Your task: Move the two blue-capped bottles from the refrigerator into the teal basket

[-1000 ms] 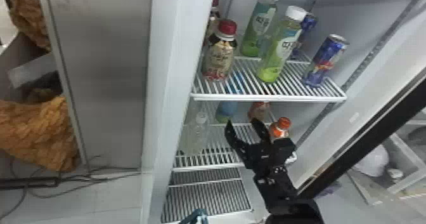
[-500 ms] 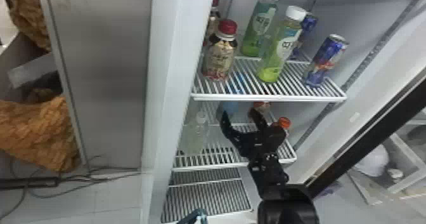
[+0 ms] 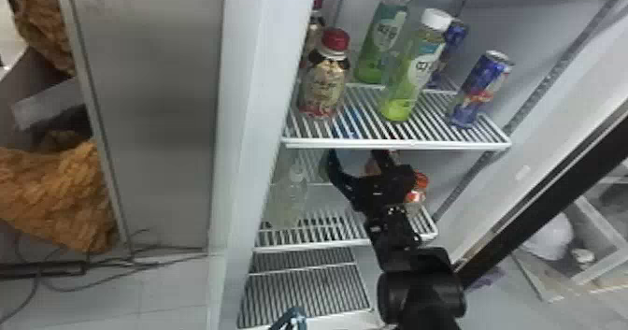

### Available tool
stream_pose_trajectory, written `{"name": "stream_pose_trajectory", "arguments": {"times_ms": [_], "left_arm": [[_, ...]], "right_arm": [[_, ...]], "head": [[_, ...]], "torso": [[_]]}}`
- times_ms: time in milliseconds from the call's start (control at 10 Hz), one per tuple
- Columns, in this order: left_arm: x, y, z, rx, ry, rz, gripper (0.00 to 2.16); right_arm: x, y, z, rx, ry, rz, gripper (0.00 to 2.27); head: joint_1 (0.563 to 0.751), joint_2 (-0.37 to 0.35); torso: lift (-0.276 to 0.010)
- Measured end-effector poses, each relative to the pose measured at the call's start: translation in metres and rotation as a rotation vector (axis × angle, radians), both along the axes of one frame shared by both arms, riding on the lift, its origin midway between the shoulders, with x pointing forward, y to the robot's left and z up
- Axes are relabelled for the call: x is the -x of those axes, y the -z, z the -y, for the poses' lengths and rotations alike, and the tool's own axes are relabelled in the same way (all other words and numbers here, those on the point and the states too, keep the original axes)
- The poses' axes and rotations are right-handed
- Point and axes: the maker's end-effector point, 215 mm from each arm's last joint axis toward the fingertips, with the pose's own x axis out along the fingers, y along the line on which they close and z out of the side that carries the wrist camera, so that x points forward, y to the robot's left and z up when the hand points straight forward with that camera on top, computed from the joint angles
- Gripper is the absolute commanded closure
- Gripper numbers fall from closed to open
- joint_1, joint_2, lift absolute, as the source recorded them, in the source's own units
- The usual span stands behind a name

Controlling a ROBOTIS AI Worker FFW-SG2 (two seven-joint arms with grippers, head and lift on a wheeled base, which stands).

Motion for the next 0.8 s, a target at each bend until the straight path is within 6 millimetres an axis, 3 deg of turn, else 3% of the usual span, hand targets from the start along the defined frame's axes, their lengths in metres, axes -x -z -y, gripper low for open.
{"name": "stream_pose_trajectory", "arguments": {"times_ms": [800], "left_arm": [[-0.003, -0.003, 0.005, 0.009, 0.005, 0.004, 1.14]], "right_arm": [[-0.032, 0.003, 0.004, -0.002, 0.011, -0.055, 0.13]], "head": [[0.695, -0.350]], "torso": [[-0.143]]}}
